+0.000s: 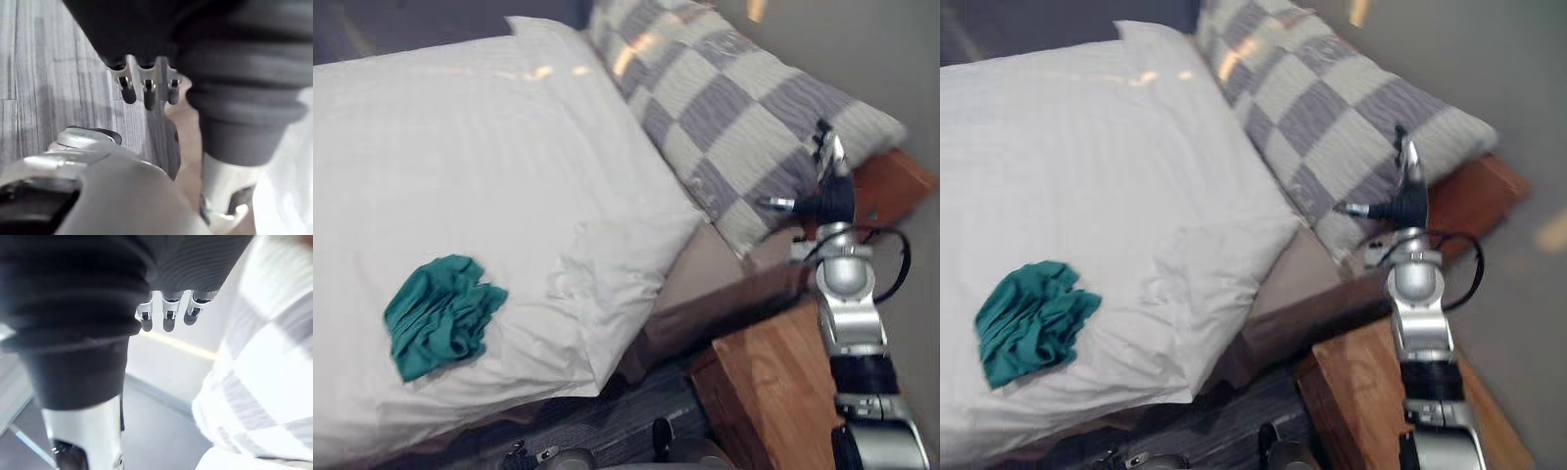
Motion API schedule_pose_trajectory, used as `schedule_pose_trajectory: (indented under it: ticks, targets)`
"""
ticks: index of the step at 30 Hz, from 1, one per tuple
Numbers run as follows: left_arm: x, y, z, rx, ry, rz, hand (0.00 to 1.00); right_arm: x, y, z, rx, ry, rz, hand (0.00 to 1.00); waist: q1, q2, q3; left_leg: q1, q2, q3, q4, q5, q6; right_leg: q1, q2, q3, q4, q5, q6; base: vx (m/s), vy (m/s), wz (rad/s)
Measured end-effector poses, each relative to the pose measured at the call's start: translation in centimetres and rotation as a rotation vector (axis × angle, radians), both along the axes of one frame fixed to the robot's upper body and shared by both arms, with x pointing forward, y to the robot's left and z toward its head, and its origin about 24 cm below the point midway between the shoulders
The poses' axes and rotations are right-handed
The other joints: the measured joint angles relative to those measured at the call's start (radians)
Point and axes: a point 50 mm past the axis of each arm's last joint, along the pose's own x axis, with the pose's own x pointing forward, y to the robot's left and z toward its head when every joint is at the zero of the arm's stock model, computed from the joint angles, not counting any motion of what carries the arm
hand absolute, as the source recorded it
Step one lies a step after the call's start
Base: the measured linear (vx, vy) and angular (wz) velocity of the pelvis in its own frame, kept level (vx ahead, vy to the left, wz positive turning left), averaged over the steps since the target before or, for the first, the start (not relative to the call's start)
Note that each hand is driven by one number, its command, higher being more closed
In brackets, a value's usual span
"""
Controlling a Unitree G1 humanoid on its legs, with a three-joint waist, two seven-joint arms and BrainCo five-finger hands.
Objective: Tidy the bed and pick cloth on bed and put in laundry
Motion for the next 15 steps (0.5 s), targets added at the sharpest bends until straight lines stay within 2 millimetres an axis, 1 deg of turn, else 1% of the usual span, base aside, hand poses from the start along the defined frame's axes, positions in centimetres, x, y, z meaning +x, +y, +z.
schedule_pose_trajectory:
  ticks: [2,4,5,6,7,8,11,12,14,15]
  targets:
    - [0.1,0.0,0.1,0.008,-0.002,-0.019,0.00,0.7,0.9,1.2,-0.085,-0.002,0.005,0.00,0.003,-0.001,-0.001,-0.020,0.015,0.140,-0.027,0.011,0.020,0.014,-0.023,-0.089,-0.022,-0.005,-0.006,-0.03,-0.047,1.34]
    - [0.4,0.0,0.1,0.015,-0.004,-0.044,0.00,1.0,1.5,1.2,-0.118,0.016,0.012,0.00,0.003,0.000,-0.001,-0.025,0.025,0.214,-0.051,0.014,0.020,0.018,-0.035,-0.142,-0.034,-0.006,-0.006,-0.06,0.032,1.10]
    - [0.4,-0.2,0.1,0.010,0.002,-0.074,0.00,1.7,2.1,0.3,-0.154,0.082,0.031,0.00,0.021,-0.006,-0.002,-0.020,0.022,0.232,-0.080,0.054,-0.015,0.035,-0.053,-0.183,-0.046,-0.006,-0.005,-0.05,0.097,1.00]
    - [0.6,-0.2,0.1,0.012,0.003,-0.093,0.00,2.1,2.3,-0.5,-0.183,0.132,0.037,0.00,0.036,-0.009,-0.004,-0.009,0.009,0.221,-0.096,0.074,-0.031,0.051,-0.062,-0.197,-0.054,-0.006,-0.004,-0.04,0.135,0.86]
    - [0.6,-0.1,0.2,0.020,0.013,-0.124,0.00,2.7,2.9,-1.5,-0.212,0.190,0.051,0.00,0.052,-0.015,-0.008,0.004,-0.008,0.212,-0.117,0.089,-0.029,0.072,-0.076,-0.213,-0.066,-0.005,-0.001,-0.01,0.131,0.61]
    - [0.7,-0.3,0.2,0.021,0.016,-0.148,0.00,3.2,3.4,-2.1,-0.247,0.228,0.065,0.00,0.057,-0.018,-0.010,0.011,-0.026,0.197,-0.140,0.103,-0.025,0.083,-0.086,-0.225,-0.076,-0.003,0.001,-0.02,0.108,0.48]
    - [0.9,-0.2,0.3,0.029,0.026,-0.182,0.00,4.3,3.9,-2.6,-0.263,0.284,0.080,0.00,0.057,-0.020,-0.011,0.014,-0.055,0.186,-0.195,0.141,-0.018,0.080,-0.106,-0.241,-0.095,0.014,0.022,-0.03,0.079,0.28]
    - [1.0,-0.2,0.3,0.030,0.023,-0.188,0.00,5.0,3.9,-3.0,-0.264,0.325,0.077,0.00,0.057,-0.019,-0.010,0.012,-0.067,0.183,-0.226,0.162,-0.015,0.072,-0.111,-0.247,-0.105,0.025,0.022,-0.04,0.062,0.13]
    - [1.1,-0.2,0.3,0.030,0.026,-0.195,0.00,5.5,3.9,-3.5,-0.295,0.367,0.067,0.00,0.058,-0.016,-0.007,0.008,-0.075,0.175,-0.255,0.183,-0.012,0.067,-0.113,-0.256,-0.119,0.038,0.028,-0.07,0.048,0.17]
    - [1.4,-0.2,0.4,0.025,0.022,-0.195,0.00,5.9,3.9,-3.6,-0.313,0.387,0.065,0.00,0.059,-0.012,0.001,-0.014,-0.078,0.166,-0.274,0.196,-0.006,0.050,-0.114,-0.265,-0.126,0.045,0.021,-0.10,0.028,0.17]
